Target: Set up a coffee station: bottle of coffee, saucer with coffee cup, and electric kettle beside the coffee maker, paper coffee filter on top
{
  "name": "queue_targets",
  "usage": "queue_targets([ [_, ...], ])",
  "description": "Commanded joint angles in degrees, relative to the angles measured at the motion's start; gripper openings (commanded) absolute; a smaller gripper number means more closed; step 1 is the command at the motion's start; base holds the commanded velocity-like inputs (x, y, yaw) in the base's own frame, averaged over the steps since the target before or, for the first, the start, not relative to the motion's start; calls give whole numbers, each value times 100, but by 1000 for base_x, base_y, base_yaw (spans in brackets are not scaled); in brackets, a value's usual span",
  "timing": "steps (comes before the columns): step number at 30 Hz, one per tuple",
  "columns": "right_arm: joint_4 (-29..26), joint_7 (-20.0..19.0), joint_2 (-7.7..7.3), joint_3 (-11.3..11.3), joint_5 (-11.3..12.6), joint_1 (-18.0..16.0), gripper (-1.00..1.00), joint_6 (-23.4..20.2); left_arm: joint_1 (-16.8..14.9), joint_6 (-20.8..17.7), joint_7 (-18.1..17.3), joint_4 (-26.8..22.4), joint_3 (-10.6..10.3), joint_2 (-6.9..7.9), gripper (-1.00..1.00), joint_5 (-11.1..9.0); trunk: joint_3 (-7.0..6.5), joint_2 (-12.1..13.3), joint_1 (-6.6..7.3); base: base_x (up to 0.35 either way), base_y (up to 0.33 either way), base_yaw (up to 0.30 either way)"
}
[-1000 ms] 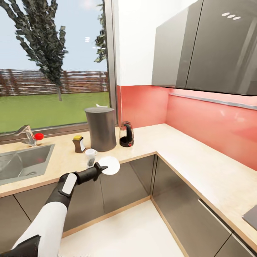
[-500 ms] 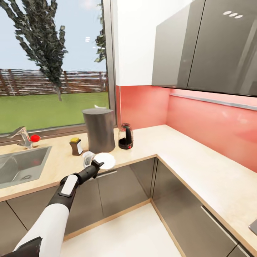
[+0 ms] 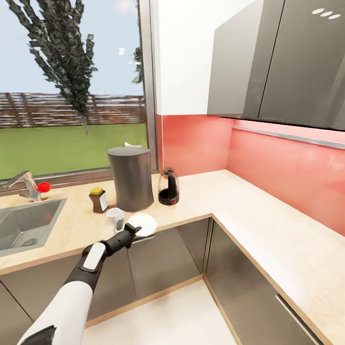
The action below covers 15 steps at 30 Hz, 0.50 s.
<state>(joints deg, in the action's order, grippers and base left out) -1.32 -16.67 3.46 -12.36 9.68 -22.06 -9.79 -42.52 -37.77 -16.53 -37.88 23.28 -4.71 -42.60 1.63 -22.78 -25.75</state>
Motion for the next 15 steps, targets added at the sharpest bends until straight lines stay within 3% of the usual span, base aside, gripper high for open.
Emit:
queue_targets([
  [1,-8,-10,-2,-47,60,-2,100,-32,10,-49,9,10,38,-21,-100,-3,13,-14,-4,8,-5,0],
  [7,-8,-3,4,-47,60,0,100,-33,64,-54,35,31,43,-131,-100,-14,13,-14,-4,40,-1,0],
  [15,-8,-8,6,-47,62,7,100,-32,68,-57,41,34,45,-136,-100,-29,13,-14,-4,277,0,0],
])
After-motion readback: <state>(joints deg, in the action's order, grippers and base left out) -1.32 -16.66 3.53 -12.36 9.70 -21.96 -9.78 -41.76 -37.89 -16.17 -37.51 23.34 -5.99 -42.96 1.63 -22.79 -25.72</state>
